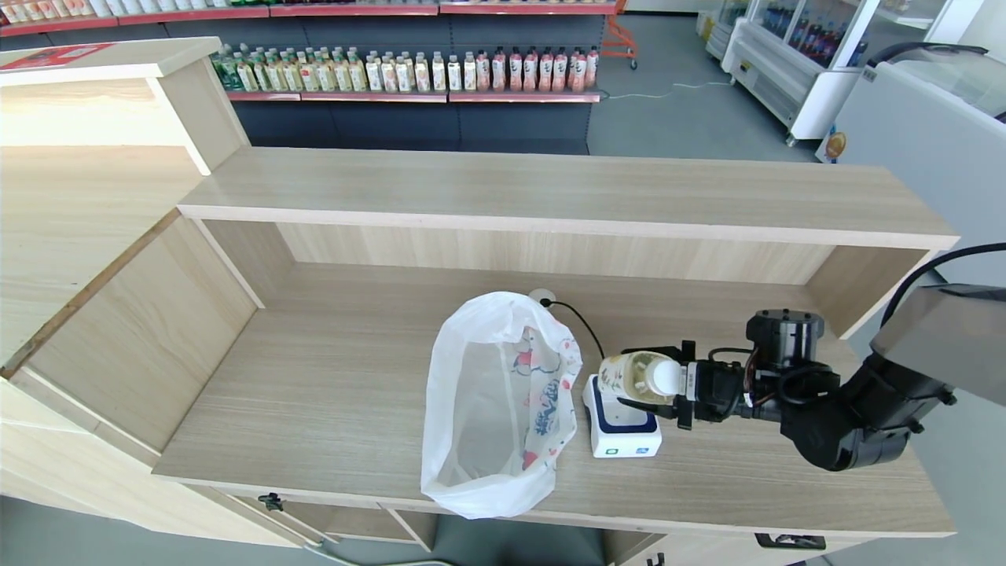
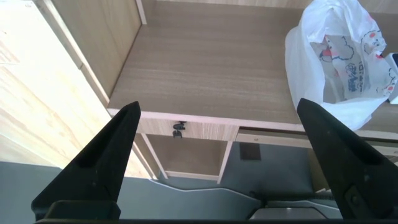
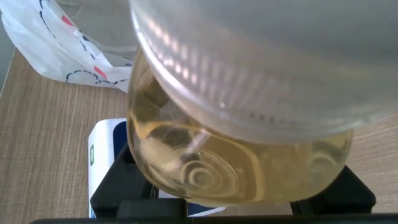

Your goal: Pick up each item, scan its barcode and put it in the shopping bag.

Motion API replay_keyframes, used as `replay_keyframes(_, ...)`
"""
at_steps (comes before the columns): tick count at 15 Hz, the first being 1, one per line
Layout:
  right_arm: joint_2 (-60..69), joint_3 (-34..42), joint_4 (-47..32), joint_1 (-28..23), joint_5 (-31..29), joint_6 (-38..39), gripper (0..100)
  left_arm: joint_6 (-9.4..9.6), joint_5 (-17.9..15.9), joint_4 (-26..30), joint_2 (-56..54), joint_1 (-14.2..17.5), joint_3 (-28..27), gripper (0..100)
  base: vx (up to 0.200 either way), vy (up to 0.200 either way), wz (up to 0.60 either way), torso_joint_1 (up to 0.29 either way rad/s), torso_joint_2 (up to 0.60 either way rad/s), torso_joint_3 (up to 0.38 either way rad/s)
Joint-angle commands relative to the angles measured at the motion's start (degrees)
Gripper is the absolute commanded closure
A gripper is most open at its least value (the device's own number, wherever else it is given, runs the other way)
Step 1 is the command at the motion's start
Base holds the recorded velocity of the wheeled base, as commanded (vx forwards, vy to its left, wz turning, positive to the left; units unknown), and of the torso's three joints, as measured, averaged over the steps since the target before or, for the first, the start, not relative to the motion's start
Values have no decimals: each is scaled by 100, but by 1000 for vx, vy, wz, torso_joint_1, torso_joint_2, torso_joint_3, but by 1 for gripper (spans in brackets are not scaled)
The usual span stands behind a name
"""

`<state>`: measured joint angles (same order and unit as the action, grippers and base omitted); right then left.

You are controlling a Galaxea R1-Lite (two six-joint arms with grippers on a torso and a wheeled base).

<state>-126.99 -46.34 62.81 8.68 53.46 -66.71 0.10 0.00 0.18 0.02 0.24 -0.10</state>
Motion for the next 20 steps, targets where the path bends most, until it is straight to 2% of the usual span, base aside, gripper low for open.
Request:
replay_keyframes(1, -98, -104, -5, -15, -11, -9, 100, -1, 0, -1, -2, 2, 1, 0, 0, 0, 0, 0, 0, 0)
replay_keyframes(5, -247, -244, 294, -24, -2, 0, 100, -1, 0, -1, -2, 2, 1, 0, 0, 0, 0, 0, 0, 0)
replay_keyframes(14, -133, -183, 346, -68, -19, 53, 100, -1, 0, -1, -2, 2, 1, 0, 0, 0, 0, 0, 0, 0)
replay_keyframes(16, 236, -16, 355, -112, -2, 712, 100, -1, -9, -1, -2, 2, 1, 0, 0, 0, 0, 0, 0, 0)
replay_keyframes(20, 1686, 222, 329, -218, -55, 2927, 100, -1, 0, -1, -2, 2, 1, 0, 0, 0, 0, 0, 0, 0)
